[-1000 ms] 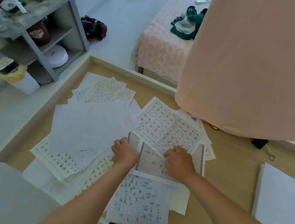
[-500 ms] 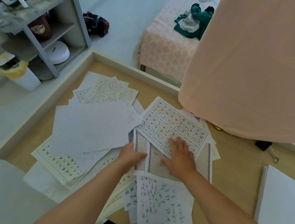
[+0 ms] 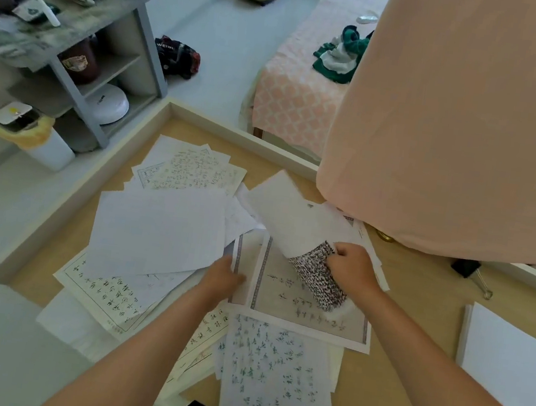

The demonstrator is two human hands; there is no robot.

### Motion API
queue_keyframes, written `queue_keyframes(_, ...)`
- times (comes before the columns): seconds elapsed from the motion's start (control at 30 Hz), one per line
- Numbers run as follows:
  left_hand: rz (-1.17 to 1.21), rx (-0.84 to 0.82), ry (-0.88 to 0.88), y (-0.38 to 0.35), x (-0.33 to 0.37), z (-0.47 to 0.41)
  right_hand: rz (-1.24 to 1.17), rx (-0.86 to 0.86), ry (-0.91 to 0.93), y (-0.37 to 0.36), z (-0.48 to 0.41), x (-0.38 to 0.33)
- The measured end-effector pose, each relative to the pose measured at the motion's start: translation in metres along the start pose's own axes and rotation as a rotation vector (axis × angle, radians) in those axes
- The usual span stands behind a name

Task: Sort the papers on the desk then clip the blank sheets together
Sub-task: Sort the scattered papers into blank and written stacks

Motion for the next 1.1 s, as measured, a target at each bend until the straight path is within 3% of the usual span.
queue_keyframes(0.03,0.042,-0.011,0.045,0.002,-0.003,-0.001,-0.084,-0.004,-0.057,0.011,-0.002,0.006)
queue_keyframes(0.1,0.24,-0.07,0.174,0.002,-0.013,0.001,-0.022,0.0,-0.116,0.03,-0.001,0.02)
queue_keyframes(0.23,0.408,-0.116,0.274,-0.001,-0.021,0.001,0.468,-0.032,-0.032,0.034,0.005,0.049)
queue_keyframes(0.33,0.244,-0.112,0.229,-0.011,-0.011,0.014,0.652,0.004,-0.008,0.019,0.004,0.062)
queue_keyframes(0.43,0.1,-0.019,0.014,-0.021,0.01,0.022,0.675,0.002,-0.013,0.003,0.002,0.066)
queue_keyframes(0.53,-0.085,0.039,-0.076,-0.023,0.014,0.021,0.706,-0.048,0.07,-0.011,-0.002,0.062)
queue_keyframes(0.67,-0.301,0.043,-0.127,-0.015,0.022,0.02,0.535,-0.109,0.201,-0.013,-0.009,0.051)
queue_keyframes(0.73,-0.281,0.004,-0.182,-0.01,0.029,0.02,0.365,-0.106,0.227,-0.007,-0.013,0.043)
queue_keyframes(0.83,-0.154,-0.027,-0.221,0.005,0.034,0.015,0.426,-0.172,0.21,-0.006,-0.016,0.039)
queue_keyframes(0.97,0.002,0.007,-0.065,0.024,0.02,0.008,0.076,-0.281,0.091,-0.014,-0.013,0.05)
queue_keyframes(1.1,0.004,-0.073,0.131,0.024,-0.01,0.014,-0.058,-0.203,-0.069,-0.011,-0.008,0.077)
Point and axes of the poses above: each hand's wrist, its own z-axis away from the middle knuckle, its own y-axis out of the back of the hand, x = y × z, the point moved 9 cm from there along -z, towards the middle knuckle, and after that the axes turned 1 degree about x, right-handed, at the moved point
